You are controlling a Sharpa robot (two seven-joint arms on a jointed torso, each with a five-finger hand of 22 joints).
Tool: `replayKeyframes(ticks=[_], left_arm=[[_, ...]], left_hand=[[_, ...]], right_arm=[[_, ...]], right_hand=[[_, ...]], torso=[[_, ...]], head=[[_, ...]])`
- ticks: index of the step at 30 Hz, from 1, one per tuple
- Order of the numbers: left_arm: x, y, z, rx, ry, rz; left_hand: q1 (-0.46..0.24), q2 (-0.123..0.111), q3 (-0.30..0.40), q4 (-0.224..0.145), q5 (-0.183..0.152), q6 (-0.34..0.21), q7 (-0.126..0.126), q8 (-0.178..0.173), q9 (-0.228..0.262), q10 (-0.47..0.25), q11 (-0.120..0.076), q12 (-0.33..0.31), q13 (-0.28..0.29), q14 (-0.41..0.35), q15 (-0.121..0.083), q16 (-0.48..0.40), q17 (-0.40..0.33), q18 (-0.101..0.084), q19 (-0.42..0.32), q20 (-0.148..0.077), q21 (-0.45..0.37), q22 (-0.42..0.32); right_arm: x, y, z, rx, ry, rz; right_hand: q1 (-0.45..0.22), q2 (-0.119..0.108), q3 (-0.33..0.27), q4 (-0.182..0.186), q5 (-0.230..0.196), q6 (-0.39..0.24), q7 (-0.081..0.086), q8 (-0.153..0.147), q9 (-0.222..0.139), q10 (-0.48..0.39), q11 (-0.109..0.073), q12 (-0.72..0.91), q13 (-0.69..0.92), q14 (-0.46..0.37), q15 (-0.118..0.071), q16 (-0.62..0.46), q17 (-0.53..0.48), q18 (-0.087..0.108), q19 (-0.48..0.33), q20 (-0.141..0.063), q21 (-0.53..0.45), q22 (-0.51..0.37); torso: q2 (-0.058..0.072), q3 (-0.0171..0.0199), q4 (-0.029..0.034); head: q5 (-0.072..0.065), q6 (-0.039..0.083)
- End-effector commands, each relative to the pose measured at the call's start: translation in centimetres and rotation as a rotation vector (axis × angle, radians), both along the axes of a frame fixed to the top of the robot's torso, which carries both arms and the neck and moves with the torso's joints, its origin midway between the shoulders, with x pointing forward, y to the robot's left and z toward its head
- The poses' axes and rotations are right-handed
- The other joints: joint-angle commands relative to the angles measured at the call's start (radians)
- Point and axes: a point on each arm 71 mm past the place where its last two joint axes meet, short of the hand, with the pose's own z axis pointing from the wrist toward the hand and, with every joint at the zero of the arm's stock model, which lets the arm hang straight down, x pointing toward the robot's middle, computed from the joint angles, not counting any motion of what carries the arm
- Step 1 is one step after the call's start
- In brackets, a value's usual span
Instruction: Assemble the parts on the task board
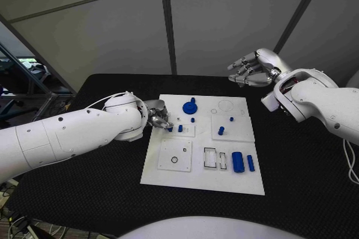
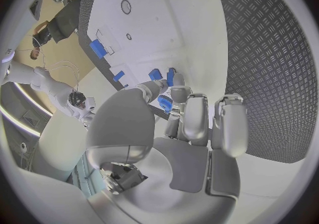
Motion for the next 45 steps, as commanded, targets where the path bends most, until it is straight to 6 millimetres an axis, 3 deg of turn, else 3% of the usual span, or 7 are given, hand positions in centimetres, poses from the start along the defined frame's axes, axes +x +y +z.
replayKeyframes(ticks=[1,34,45], left_arm=[[0.04,-0.12,0.01,0.030,-0.011,-0.012],[-0.16,-0.81,-0.19,0.089,0.007,-0.067],[-0.04,-0.79,-0.25,0.067,0.013,-0.052]], left_hand=[[0.008,0.006,0.139,-0.134,0.006,0.000,-0.003,0.006,0.001,0.032,-0.024,0.001,0.000,0.024,-0.009,0.007,0.001,-0.013,0.040,-0.007,0.004,0.115],[0.004,-0.011,0.138,-0.145,0.007,0.006,-0.005,0.007,0.002,0.045,-0.025,0.013,0.014,0.024,-0.010,0.007,0.002,-0.015,0.043,-0.009,0.010,0.122],[-0.045,-0.021,0.065,-0.113,0.001,0.027,-0.024,0.002,-0.005,0.069,-0.037,0.032,0.038,0.025,-0.018,0.007,0.002,-0.016,0.046,-0.015,0.015,0.129]], right_arm=[[-0.02,0.07,0.13,0.002,-0.003,0.009],[-0.02,0.07,0.13,0.002,-0.003,0.010],[-0.03,-0.01,0.14,0.002,-0.002,0.008]], right_hand=[[-0.005,0.005,0.005,-0.002,0.004,0.007,0.001,0.001,0.001,-0.003,0.000,-0.005,-0.001,0.004,0.001,-0.005,0.001,0.011,0.002,0.002,-0.005,-0.001],[-0.006,0.005,0.005,-0.002,0.004,0.008,0.001,0.001,0.001,-0.003,0.000,-0.005,-0.002,0.006,0.001,-0.009,0.002,0.011,0.003,0.002,-0.006,-0.002],[-0.007,0.005,0.004,-0.001,0.004,0.008,0.001,0.001,0.001,-0.003,0.001,-0.005,-0.002,0.006,0.001,-0.010,0.002,0.011,0.003,0.002,-0.007,-0.002]], torso=[[0.000,-0.0004,-0.0006],[0.000,-0.0002,0.0001],[0.000,0.0004,-0.0001]], head=[[0.000,-0.001],[-0.003,-0.009],[-0.005,-0.011]])
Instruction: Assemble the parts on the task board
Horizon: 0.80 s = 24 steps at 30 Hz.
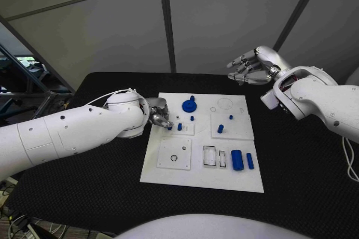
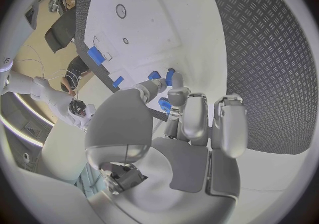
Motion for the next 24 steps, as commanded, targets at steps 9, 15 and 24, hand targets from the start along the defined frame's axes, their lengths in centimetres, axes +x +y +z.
replayKeyframes(ticks=[9,15,24], left_arm=[[-0.23,-0.20,-0.62,0.011,0.044,-0.012],[-0.14,-0.05,-0.73,0.017,0.050,-0.009],[0.00,0.15,-0.79,0.015,0.051,0.000]], left_hand=[[-0.019,0.000,0.032,-0.058,-0.002,0.010,-0.006,-0.006,-0.007,0.032,-0.025,0.012,0.010,0.029,-0.009,0.003,0.002,-0.017,0.047,-0.010,0.008,0.133],[-0.024,0.000,0.016,-0.052,-0.002,0.016,-0.007,-0.009,-0.011,0.033,-0.026,0.014,0.013,0.028,-0.010,0.003,0.002,-0.018,0.048,-0.011,0.010,0.136],[-0.018,0.006,0.004,-0.053,0.000,0.020,-0.008,-0.017,-0.017,0.032,-0.027,0.011,0.014,0.029,-0.011,0.003,0.002,-0.018,0.048,-0.012,0.009,0.135]], right_arm=[[-0.04,-0.05,0.16,0.003,-0.004,0.005],[-0.06,-0.07,0.16,0.003,-0.005,0.005],[-0.09,-0.14,0.18,0.003,-0.005,0.003]], right_hand=[[-0.009,0.005,0.004,-0.001,0.004,0.008,0.001,0.001,0.001,-0.003,0.001,-0.005,-0.002,0.007,0.001,-0.007,0.002,0.011,0.003,0.002,-0.007,-0.002],[-0.009,0.005,0.004,-0.001,0.004,0.008,0.001,0.001,0.001,-0.003,0.001,-0.005,-0.002,0.007,0.001,-0.007,0.002,0.011,0.003,0.002,-0.007,-0.002],[-0.010,0.006,0.004,0.000,0.004,0.007,0.001,0.001,0.001,-0.003,0.001,-0.006,-0.002,0.007,0.001,-0.008,0.002,0.011,0.003,0.002,-0.008,-0.002]], torso=[[0.000,0.0002,0.0003],[0.000,0.0000,0.0003],[0.000,-0.0005,0.0003]], head=[[-0.002,-0.002],[-0.002,-0.002],[-0.002,-0.005]])
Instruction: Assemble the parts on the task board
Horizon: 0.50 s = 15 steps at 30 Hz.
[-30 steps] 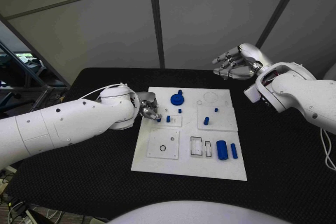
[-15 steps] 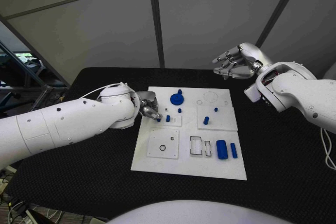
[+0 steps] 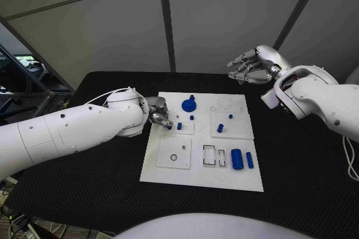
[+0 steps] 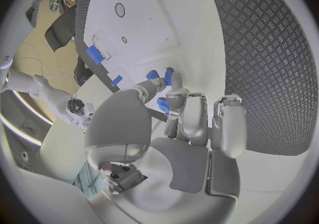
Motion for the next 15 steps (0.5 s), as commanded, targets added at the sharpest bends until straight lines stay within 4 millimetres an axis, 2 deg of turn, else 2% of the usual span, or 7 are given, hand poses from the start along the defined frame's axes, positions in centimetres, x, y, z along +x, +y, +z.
replayKeyframes(ticks=[1,5,9,15], left_arm=[[-0.30,0.00,-0.69,0.017,0.041,-0.009],[-0.32,-0.01,-0.71,0.017,0.044,-0.010],[-0.32,0.05,-0.72,0.017,0.045,-0.009],[-0.36,0.09,-0.71,0.017,0.046,-0.009]], left_hand=[[-0.004,0.007,0.008,-0.019,0.000,0.007,-0.001,-0.005,-0.003,0.010,-0.006,0.001,0.000,0.026,-0.008,0.002,0.001,-0.018,0.048,-0.005,0.005,0.135],[-0.042,0.002,-0.041,0.013,-0.002,0.020,-0.001,-0.009,-0.009,0.013,-0.007,0.008,0.009,0.026,-0.008,0.003,0.002,-0.020,0.051,-0.004,0.011,0.143],[-0.060,0.007,-0.076,0.034,-0.002,0.027,-0.001,-0.013,-0.013,0.015,-0.006,0.012,0.015,0.026,-0.008,0.003,0.002,-0.020,0.053,-0.005,0.014,0.146],[-0.058,0.014,-0.097,0.041,0.000,0.030,-0.003,-0.017,-0.017,0.016,-0.007,0.015,0.021,0.027,-0.008,0.003,0.002,-0.021,0.053,-0.005,0.015,0.148]], right_arm=[[-0.03,0.04,0.16,0.004,-0.005,0.005],[-0.03,0.02,0.16,0.004,-0.005,0.004],[-0.03,0.02,0.16,0.004,-0.005,0.004],[-0.04,-0.01,0.16,0.004,-0.005,0.004]], right_hand=[[-0.006,0.002,0.004,0.000,0.004,0.007,0.001,0.001,0.001,-0.003,0.001,-0.006,-0.001,0.007,0.001,-0.005,0.001,0.011,0.003,0.002,-0.004,-0.001],[-0.006,0.002,0.004,0.000,0.004,0.007,0.001,0.001,0.001,-0.003,0.001,-0.006,-0.001,0.007,0.001,-0.005,0.001,0.011,0.003,0.002,-0.004,-0.001],[-0.006,0.002,0.004,0.000,0.004,0.007,0.001,0.001,0.001,-0.003,0.001,-0.006,-0.001,0.007,0.001,-0.005,0.001,0.011,0.003,0.002,-0.004,-0.001],[-0.006,0.002,0.004,0.000,0.004,0.007,0.001,0.001,0.001,-0.003,0.001,-0.006,-0.001,0.007,0.001,-0.005,0.001,0.011,0.003,0.002,-0.004,-0.001]], torso=[[0.000,-0.0004,0.0003],[0.000,-0.0009,0.0008],[0.000,-0.0005,0.0004],[0.000,-0.0010,0.0002]], head=[[0.000,-0.002],[-0.001,-0.002],[0.000,-0.004],[0.001,-0.005]])
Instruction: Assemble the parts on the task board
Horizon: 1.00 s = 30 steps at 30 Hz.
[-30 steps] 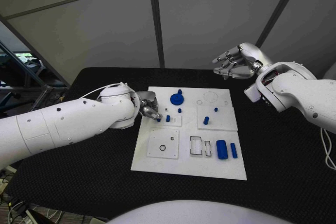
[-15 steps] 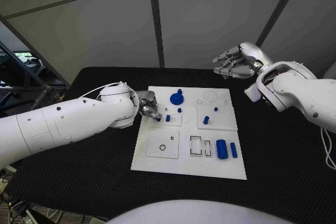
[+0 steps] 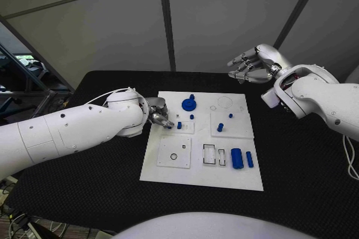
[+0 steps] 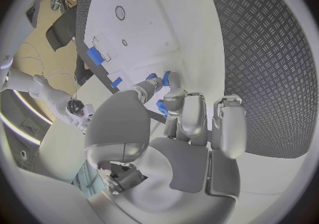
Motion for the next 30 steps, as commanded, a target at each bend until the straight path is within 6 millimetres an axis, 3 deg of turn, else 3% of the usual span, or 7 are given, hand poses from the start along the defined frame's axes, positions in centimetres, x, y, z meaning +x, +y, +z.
replayKeyframes(ticks=[1,13,23,30], left_arm=[[-0.22,0.06,-0.38,0.016,0.030,-0.007],[-0.06,0.22,-0.38,0.007,0.023,0.007],[0.32,0.70,-0.24,-0.012,-0.010,0.041],[0.38,0.89,0.02,-0.030,-0.035,0.059]], left_hand=[[0.004,0.006,-0.007,-0.003,0.000,0.006,-0.002,-0.006,-0.003,0.001,0.004,0.003,0.001,0.030,-0.005,0.003,0.001,-0.021,0.053,-0.006,0.004,0.148],[0.014,0.011,-0.010,-0.005,0.001,0.006,-0.001,-0.010,-0.005,-0.002,0.004,0.000,0.000,0.030,-0.006,0.002,0.001,-0.020,0.052,-0.006,0.001,0.146],[-0.066,0.004,-0.123,0.072,-0.005,0.016,0.006,-0.013,-0.009,-0.002,0.010,0.002,0.004,0.030,-0.001,0.002,0.001,-0.020,0.053,-0.003,0.001,0.148],[-0.083,0.016,-0.229,0.125,-0.003,0.017,0.006,-0.017,-0.011,-0.004,0.011,0.003,0.007,0.030,0.000,0.002,0.002,-0.021,0.053,-0.002,0.001,0.151]], right_arm=[[-0.03,0.04,0.16,0.004,-0.005,0.005],[-0.02,0.08,0.16,0.004,-0.006,0.005],[-0.01,0.00,0.16,0.004,-0.006,0.004],[0.00,-0.03,0.16,0.004,-0.007,0.003]], right_hand=[[-0.006,0.002,0.004,0.000,0.004,0.007,0.001,0.001,0.001,-0.003,0.001,-0.006,-0.001,0.007,0.001,-0.005,0.002,0.011,0.003,0.002,-0.004,-0.001],[-0.006,0.002,0.004,0.000,0.004,0.007,0.001,0.001,0.001,-0.003,0.001,-0.006,-0.001,0.007,0.001,-0.005,0.002,0.011,0.003,0.002,-0.004,-0.001],[-0.007,0.002,0.004,0.001,0.005,0.007,0.001,0.001,0.001,-0.003,0.001,-0.006,-0.002,0.008,0.001,-0.008,0.002,0.011,0.004,0.002,-0.005,-0.002],[-0.007,0.002,0.004,0.001,0.005,0.007,0.001,0.001,0.001,-0.003,0.001,-0.006,-0.002,0.008,0.001,-0.008,0.002,0.011,0.004,0.002,-0.005,-0.002]], torso=[[0.000,-0.0003,-0.0001],[-0.001,0.0003,-0.0006],[0.000,-0.0002,0.0001],[0.000,-0.0003,0.0000]], head=[[0.001,0.001],[0.002,0.004],[-0.001,0.010],[-0.001,0.009]])
